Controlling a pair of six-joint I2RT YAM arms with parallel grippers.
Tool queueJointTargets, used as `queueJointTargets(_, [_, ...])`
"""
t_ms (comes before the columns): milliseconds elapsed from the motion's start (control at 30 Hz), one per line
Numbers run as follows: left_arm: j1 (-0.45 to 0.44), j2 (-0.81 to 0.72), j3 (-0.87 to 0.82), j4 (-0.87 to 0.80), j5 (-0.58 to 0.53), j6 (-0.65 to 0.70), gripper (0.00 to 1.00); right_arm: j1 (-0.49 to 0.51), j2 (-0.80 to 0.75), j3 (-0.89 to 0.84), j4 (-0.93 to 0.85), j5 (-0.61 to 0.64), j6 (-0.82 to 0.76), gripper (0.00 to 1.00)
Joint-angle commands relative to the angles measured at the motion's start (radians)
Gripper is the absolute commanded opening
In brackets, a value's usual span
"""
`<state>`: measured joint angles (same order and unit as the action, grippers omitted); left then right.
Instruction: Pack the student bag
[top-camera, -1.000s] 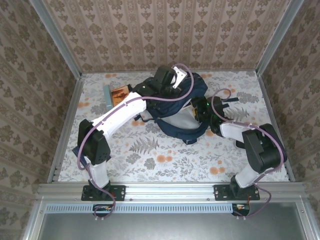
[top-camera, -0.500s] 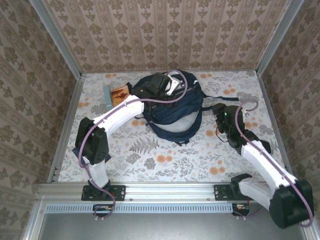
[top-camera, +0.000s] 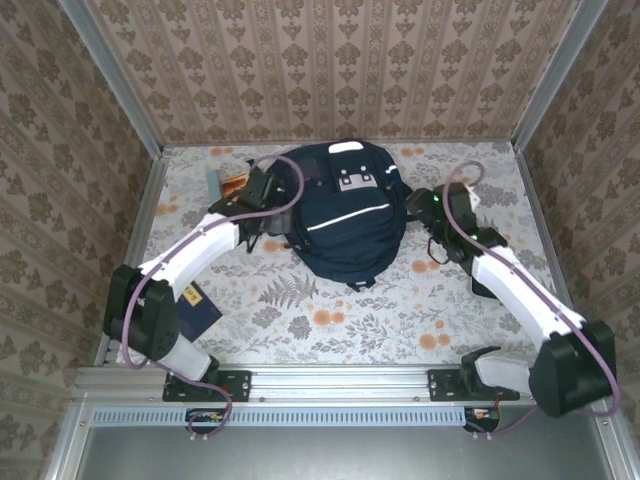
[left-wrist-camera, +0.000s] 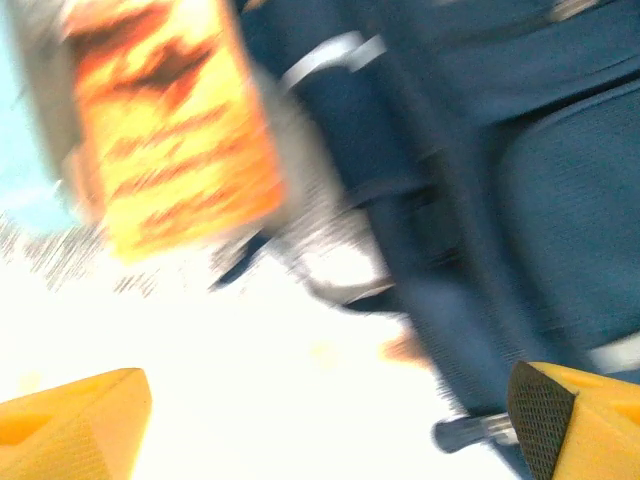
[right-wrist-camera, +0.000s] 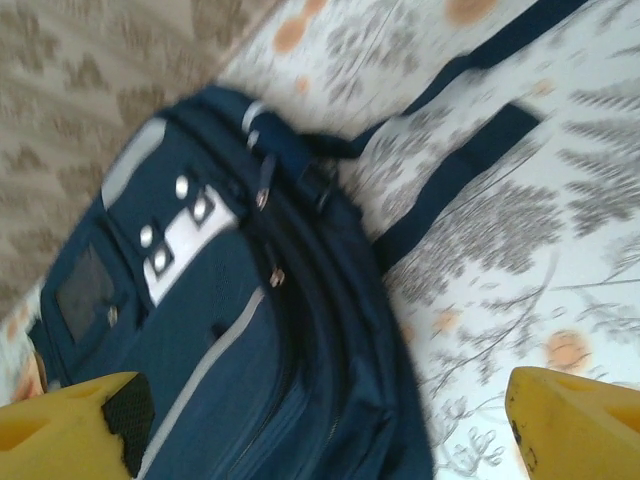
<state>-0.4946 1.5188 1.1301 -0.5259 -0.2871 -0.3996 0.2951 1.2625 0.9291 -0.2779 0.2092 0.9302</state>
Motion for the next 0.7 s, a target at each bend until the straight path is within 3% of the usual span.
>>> queueJointTargets(0, [0.045,-0.075,-0.097,-0.109,-0.12,-0.135,0.97,0.063,0.104,0.08,-0.019,-0.088,-0.077,0.94])
queueJointTargets(200, [0.173,-0.164,-0.268,-0.124,-0.119,-0.241,1.0,0.152,0.293,0.23,-0.053,-0.147,-0.113,0.97])
queueJointTargets(433, [0.316,-0.233,-0.436,-0.007,0.073,-0.369,1.0,0.203,0.384,0.314,-0.071,-0.195,-0.124,0.98])
queueJointTargets(667, [0.378,-0.233,-0.525,0.09,0.232,-0.432,1.0,0.214,0.411,0.326,-0.057,-0.211,-0.104,0.98])
